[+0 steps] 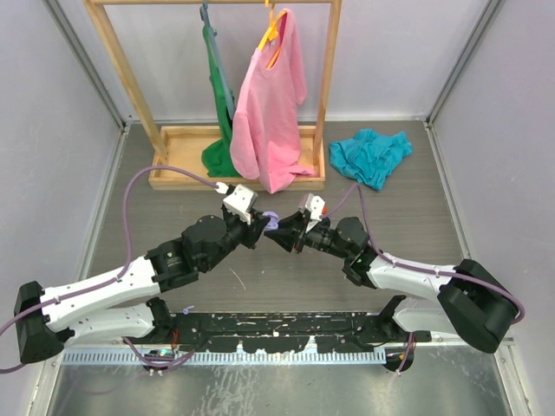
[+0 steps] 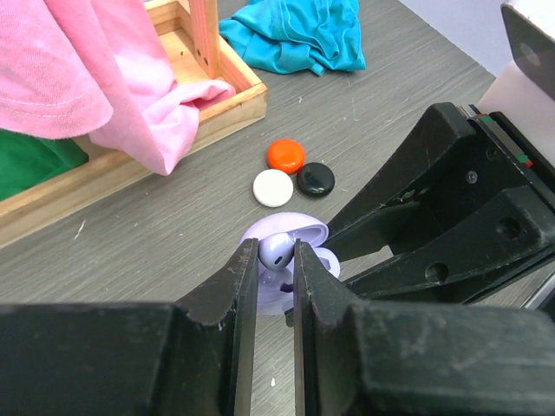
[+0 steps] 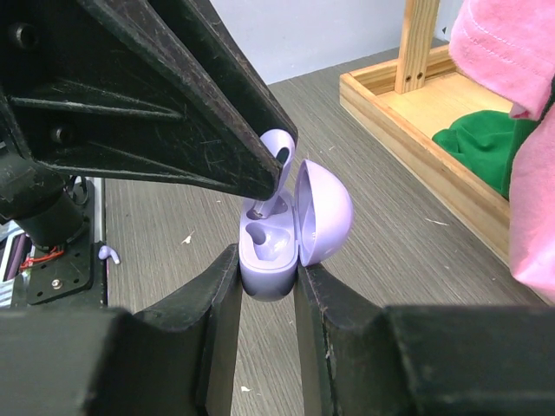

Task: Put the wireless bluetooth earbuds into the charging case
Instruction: Place the earbud in the charging case.

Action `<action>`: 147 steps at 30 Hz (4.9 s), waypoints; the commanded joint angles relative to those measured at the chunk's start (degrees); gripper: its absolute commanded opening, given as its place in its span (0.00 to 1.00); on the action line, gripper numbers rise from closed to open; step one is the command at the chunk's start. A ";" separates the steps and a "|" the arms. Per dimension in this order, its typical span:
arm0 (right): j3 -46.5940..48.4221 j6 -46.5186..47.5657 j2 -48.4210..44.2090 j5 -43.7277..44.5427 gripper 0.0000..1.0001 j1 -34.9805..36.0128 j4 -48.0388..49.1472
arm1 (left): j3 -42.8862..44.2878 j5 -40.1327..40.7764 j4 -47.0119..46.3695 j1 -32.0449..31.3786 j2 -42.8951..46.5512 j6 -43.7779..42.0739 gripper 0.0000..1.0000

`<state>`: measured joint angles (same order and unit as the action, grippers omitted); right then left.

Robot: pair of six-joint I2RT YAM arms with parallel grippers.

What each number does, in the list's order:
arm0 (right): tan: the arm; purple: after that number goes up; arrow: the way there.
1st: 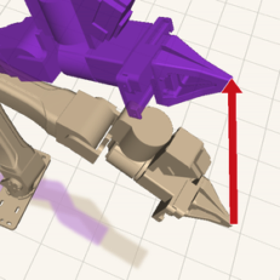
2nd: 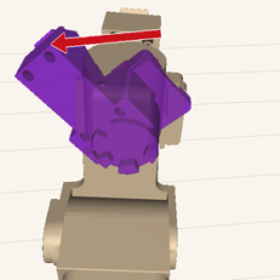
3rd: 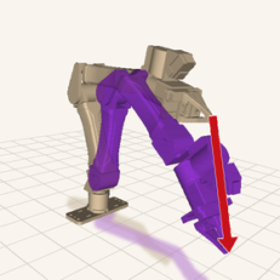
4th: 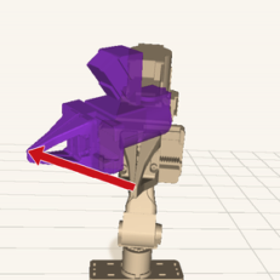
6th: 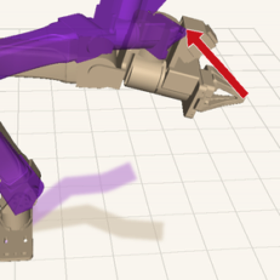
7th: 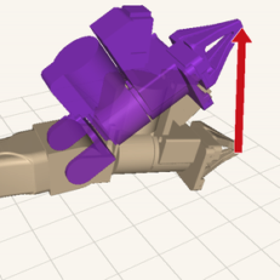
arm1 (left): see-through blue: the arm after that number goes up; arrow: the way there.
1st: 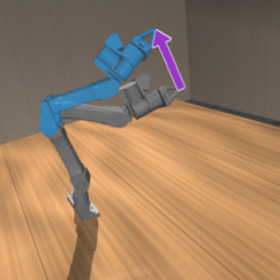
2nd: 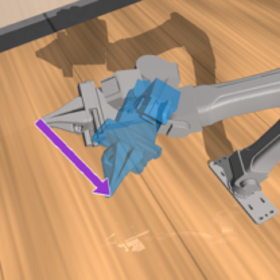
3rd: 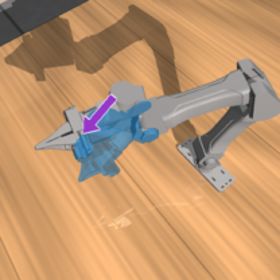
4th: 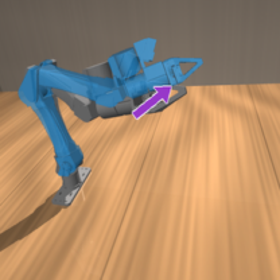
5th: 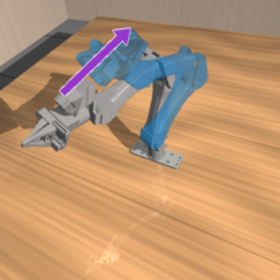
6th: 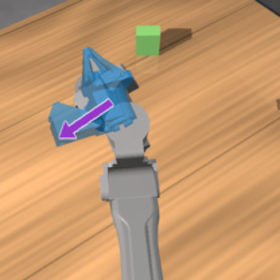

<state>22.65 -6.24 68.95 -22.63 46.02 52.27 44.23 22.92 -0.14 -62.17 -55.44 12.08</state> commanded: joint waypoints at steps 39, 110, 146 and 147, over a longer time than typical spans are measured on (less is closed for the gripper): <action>0.03 -0.16 -2.41 -0.37 0.01 0.22 4.23 | 3.32 6.86 -0.75 -5.43 -0.37 -8.15 0.09; -0.42 -0.53 -2.28 -0.03 0.01 0.21 5.09 | 13.16 17.50 11.69 -13.33 -2.03 -2.78 0.52; -0.68 -0.58 -2.56 0.40 0.01 0.21 4.93 | 17.59 16.63 32.52 -3.47 -6.29 13.66 0.59; -0.70 -0.54 -2.55 0.40 0.01 0.21 4.89 | 17.71 16.18 32.49 -3.33 -6.23 13.75 0.59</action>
<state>21.54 -6.42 67.85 -23.00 46.15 52.75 60.62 39.66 32.05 -66.83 -62.57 23.46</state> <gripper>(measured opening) 0.331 0.590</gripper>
